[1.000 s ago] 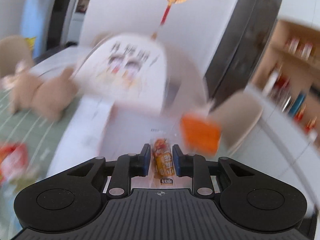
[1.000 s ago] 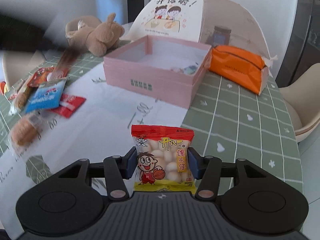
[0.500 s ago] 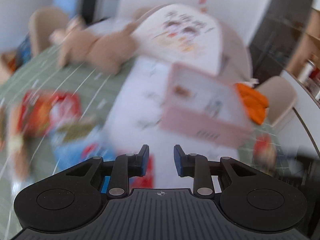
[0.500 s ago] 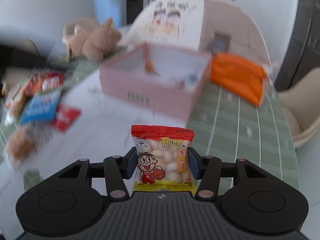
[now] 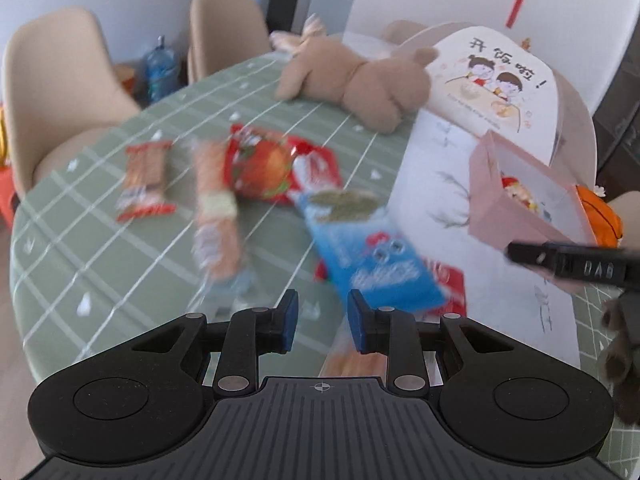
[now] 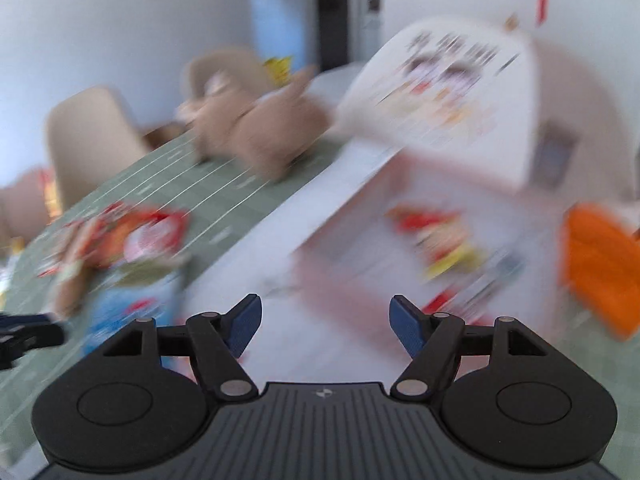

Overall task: Organize snacks
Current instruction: 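Lower the yellow bag into the pink box and open the right tool, then reach the left tool to the red-topped brown bread packet and grasp it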

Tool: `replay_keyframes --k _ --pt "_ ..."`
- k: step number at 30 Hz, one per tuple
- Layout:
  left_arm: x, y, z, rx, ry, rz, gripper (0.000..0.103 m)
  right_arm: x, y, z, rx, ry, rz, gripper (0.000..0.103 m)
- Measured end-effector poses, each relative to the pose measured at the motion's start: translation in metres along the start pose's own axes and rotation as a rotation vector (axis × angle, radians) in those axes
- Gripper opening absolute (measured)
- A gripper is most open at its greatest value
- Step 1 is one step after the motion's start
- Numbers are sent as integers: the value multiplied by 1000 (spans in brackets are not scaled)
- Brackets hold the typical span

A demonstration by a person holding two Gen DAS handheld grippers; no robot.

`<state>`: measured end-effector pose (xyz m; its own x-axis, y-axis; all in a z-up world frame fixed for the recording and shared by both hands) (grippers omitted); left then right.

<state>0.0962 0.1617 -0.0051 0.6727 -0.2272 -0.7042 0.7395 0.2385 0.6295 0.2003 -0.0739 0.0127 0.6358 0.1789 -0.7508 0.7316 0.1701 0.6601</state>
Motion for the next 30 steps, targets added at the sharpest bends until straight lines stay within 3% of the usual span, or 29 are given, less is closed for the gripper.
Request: replay_keyframes --k 5,9,10,13,18,24,26,30 --pt "0 -29 1 -27 -23 -49 30 -5 -32 -61 -58 142 -68 72" --pt "-2 -41 15 -30 -78 -68 29 -10 -50 -92 -80 186 -98 72" --pt "-2 -44 20 -31 -105 -81 20 -11 -51 -95 -80 196 -104 72" --pt "-2 -49 27 -30 -156 -101 22 -11 -58 -100 -91 173 -101 71" --pt "-12 -29 7 -45 -34 -8 22 -12 -71 -79 -55 155 -99 77" --pt "-19 31 -35 -101 118 132 22 -20 -91 -33 -53 23 -98 77" --pt "-14 45 -40 -125 113 139 22 -24 -97 -19 -20 9 -105 77" --pt "8 56 -13 -104 10 85 23 -34 -109 8 40 -32 -104 77"
Point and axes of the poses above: each gripper's, at about its wrist camera, not at the fingertips, and x roughly the way its jaws point, z to its right, y to its top, the point moved 10 cm from there along x, roughly the way its jaws point, and after that the axes turned 8 degrees about -y, right-handed, at the moved point
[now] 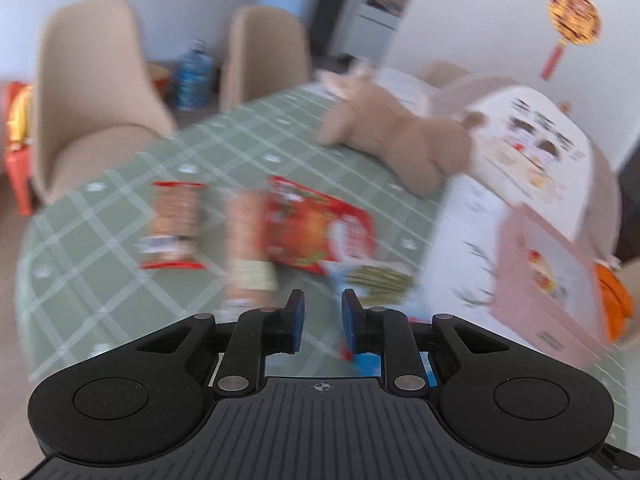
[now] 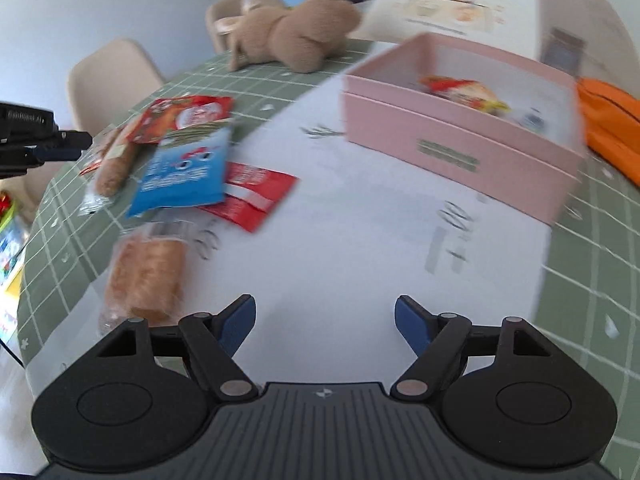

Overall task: Organize snacks
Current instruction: 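Reach the left tool to the red-topped brown bread packet and grasp it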

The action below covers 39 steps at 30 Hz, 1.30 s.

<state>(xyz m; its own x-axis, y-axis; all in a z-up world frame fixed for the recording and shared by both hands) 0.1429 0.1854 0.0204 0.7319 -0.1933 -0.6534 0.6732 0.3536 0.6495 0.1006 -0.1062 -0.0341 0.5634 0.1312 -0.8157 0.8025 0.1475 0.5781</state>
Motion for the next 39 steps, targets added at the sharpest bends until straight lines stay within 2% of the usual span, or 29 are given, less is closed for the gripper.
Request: replay_keyframes --k 4,9,11,13,15,18,23,27,30,32,35,36,37,38,39 --pt "31 -16 42 91 -53 -81 24 -3 -10 18 26 -52 11 78" --pt "66 -43 67 207 -31 -202 25 -6 -22 19 -41 -132 60 81" --pt "67 -51 72 248 -33 -217 25 -8 -25 19 -25 -129 60 83" --pt "63 -56 76 235 -75 -238 28 -7 -25 17 -38 -121 52 84" --pt "54 -57 71 196 -89 -229 28 -5 -21 14 -47 -100 44 85" --pt "33 -49 54 164 -50 -174 28 -1 -7 0 -66 -53 49 84" --pt "1 -47 13 136 37 -154 27 2 42 -46 -107 72 90 84" --pt "-13 -66 -15 67 75 -168 28 15 87 -98 -137 172 104 85" --pt "-23 -82 -26 53 83 -195 27 44 107 -135 -182 163 64 85" --pt "-30 -91 -30 68 92 -211 28 64 110 -156 -224 130 16 85" --pt "-39 -98 -35 60 87 -216 27 81 111 -173 -299 103 -2 85" --pt "-42 -99 -38 51 90 -211 27 79 110 -173 -305 108 4 81" --pt "-44 -99 -42 42 97 -203 27 74 111 -171 -305 115 17 73" --pt "-45 -98 -45 30 105 -197 27 69 109 -166 -311 120 23 43" --pt "-46 -97 -48 20 110 -191 27 63 108 -158 -312 122 20 31"
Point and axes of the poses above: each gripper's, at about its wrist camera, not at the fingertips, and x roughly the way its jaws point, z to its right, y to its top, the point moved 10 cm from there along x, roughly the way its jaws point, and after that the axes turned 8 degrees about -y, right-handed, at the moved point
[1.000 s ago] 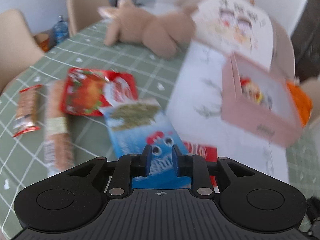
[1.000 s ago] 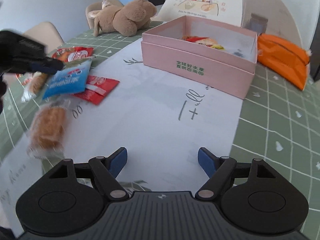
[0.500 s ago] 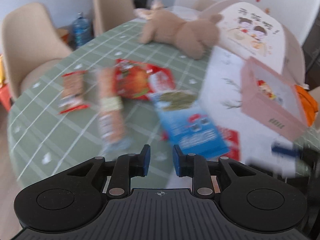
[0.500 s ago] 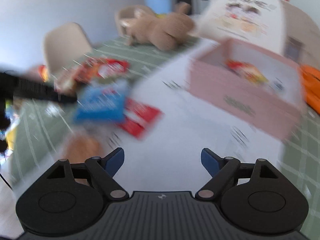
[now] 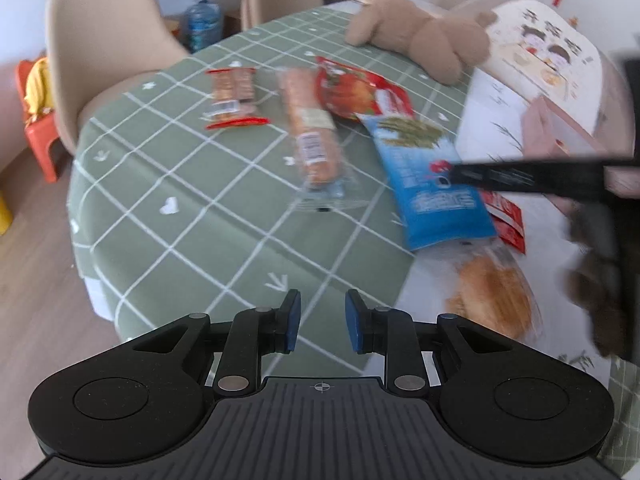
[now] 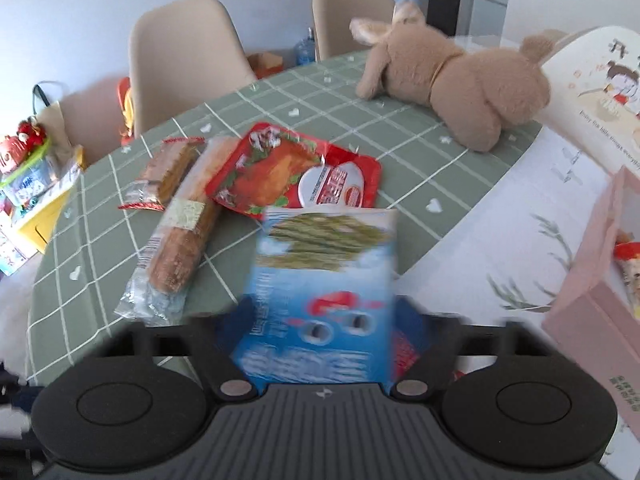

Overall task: Organize snacks
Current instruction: 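Reach the left tool to the red-topped brown bread packet and grasp it, then lift the brown bread packet with the left tool while the right tool grasps the round wrapped bread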

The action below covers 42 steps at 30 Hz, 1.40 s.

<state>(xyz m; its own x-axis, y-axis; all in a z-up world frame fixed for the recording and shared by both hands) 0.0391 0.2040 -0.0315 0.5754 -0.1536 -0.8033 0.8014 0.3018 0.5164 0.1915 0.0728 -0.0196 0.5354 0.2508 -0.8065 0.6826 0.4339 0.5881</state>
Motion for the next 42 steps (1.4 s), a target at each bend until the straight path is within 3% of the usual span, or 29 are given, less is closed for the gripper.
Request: replay_keyframes --k 4,8,10,12,16,18,22,25,28,30,34,38,42 --pt "-4 17 -4 -7 -5 58 28 -26 -27 44 26 -56 11 28" --pt "-3 70 -29 -33 65 171 27 -43 -67 83 59 -119 -24 28" --pt "7 105 -45 -47 103 203 27 -51 -89 95 97 -129 -37 37" --pt "23 135 -54 -45 112 197 28 -56 -106 104 147 -143 -50 61" --pt "61 174 -68 29 228 154 28 -63 -133 112 208 -168 -54 66" --pt "77 179 -68 73 291 121 29 -66 -141 111 196 -214 -35 77" --pt "89 184 -62 138 294 128 30 -71 -150 114 220 -239 15 83" --pt "97 183 -59 174 286 115 45 -69 -152 119 263 -240 37 89" --pt "100 181 -64 203 298 101 50 -69 -154 119 275 -260 49 93" --pt "103 179 -78 161 321 77 53 -69 -156 120 284 -266 60 96" --pt "98 177 -100 4 237 108 52 -69 -159 120 291 -273 80 100" --pt "90 169 -99 7 211 111 42 -69 -161 119 292 -271 87 103" --pt "71 140 -87 -57 108 101 40 -71 -163 118 298 -273 74 103"
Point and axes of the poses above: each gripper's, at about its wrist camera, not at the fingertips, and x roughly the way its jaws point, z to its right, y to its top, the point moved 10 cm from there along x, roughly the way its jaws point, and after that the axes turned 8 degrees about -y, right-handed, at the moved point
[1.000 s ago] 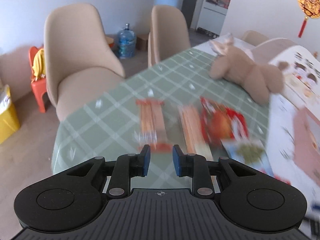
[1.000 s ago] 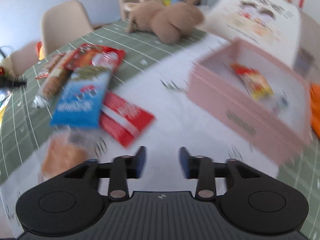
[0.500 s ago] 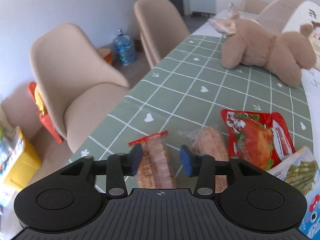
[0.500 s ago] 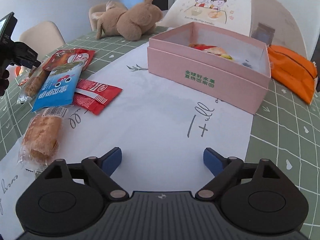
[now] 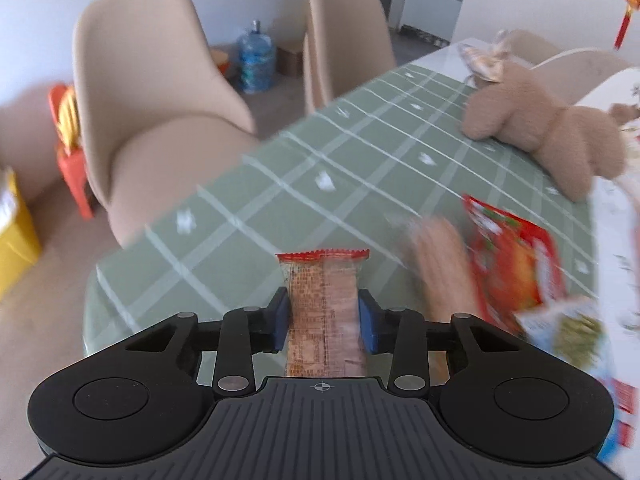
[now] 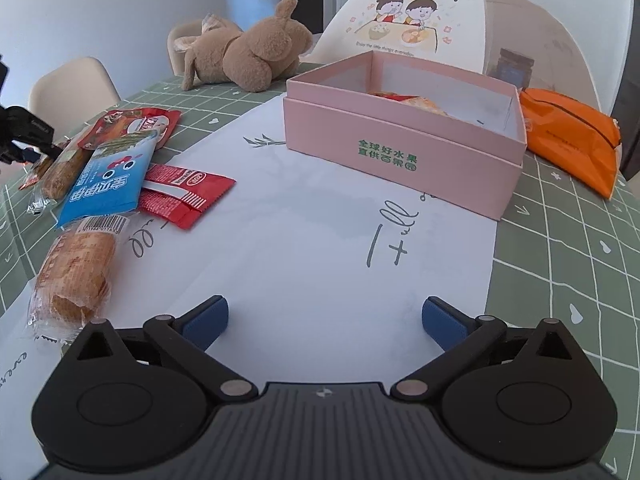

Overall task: Organize snacks
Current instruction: 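Lift the brown bread packet with the left tool while the right tool grasps the round wrapped bread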

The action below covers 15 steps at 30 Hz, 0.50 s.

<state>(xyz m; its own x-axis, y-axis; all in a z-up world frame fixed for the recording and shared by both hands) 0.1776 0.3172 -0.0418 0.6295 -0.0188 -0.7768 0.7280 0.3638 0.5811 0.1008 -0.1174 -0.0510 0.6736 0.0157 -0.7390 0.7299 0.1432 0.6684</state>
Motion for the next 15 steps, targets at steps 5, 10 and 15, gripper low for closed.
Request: replay_keyframes --k 5,10,15 --pt "-40 -65 29 -27 -145 -50 40 3 5 -7 -52 40 -52 103" --pt "-69 -112 60 6 -191 -75 40 -14 31 -49 -82 206 -54 95" --pt "-75 -129 84 8 -239 -98 40 -29 42 -119 -198 340 -39 95"
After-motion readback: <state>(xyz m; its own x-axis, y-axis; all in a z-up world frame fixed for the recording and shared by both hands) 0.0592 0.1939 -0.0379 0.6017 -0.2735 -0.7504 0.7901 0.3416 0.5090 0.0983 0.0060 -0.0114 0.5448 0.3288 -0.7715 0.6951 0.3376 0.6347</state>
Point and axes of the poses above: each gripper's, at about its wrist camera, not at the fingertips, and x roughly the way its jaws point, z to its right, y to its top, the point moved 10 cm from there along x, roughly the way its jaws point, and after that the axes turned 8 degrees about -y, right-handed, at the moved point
